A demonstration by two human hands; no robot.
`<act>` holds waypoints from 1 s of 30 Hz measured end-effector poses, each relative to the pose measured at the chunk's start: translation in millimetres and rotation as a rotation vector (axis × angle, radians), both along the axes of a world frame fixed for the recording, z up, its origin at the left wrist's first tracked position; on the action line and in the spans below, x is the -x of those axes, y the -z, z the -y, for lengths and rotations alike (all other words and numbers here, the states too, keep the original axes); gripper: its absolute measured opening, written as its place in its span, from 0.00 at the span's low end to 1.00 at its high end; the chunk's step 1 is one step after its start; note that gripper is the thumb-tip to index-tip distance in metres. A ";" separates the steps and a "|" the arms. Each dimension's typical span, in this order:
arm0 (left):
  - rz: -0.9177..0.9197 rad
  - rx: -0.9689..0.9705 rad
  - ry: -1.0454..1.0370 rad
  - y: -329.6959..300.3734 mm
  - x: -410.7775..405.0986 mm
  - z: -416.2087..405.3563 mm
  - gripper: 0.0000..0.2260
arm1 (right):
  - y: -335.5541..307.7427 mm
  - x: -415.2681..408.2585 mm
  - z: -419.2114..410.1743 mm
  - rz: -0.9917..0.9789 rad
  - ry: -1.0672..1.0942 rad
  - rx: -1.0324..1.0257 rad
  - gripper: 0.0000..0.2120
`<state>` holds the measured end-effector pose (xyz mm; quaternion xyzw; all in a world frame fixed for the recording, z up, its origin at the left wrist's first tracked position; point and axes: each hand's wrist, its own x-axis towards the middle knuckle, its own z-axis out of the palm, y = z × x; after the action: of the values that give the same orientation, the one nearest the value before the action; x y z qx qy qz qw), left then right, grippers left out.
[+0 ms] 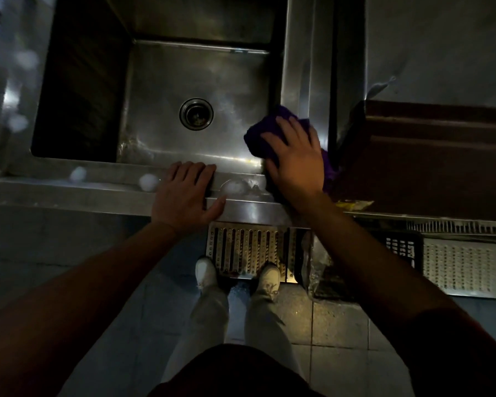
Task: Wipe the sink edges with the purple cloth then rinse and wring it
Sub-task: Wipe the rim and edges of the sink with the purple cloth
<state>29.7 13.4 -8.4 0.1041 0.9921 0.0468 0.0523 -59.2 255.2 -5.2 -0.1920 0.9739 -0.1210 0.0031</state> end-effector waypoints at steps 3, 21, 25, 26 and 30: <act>0.010 0.010 0.003 0.6 0.4 0.6 0.31 | -6.4 14.6 1.7 0.020 0.055 0.210 0.20; 0.015 0.016 -0.002 2.2 1.0 0.5 0.31 | 1.9 3.7 3.2 0.008 -0.027 0.003 0.22; 0.024 0.014 -0.017 4.1 1.3 0.6 0.32 | -15.6 33.1 9.4 0.036 0.063 0.257 0.20; 0.028 0.015 -0.014 3.8 2.1 0.2 0.32 | -23.6 30.6 6.7 0.040 0.072 0.337 0.20; 0.039 0.028 -0.005 2.8 2.6 0.3 0.31 | -38.7 -27.9 -14.4 0.069 -0.014 0.350 0.22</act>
<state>27.1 13.0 -11.2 0.1000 0.9917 0.0350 0.0729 -31.2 269.5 33.6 -0.1922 0.9360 -0.2950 0.0038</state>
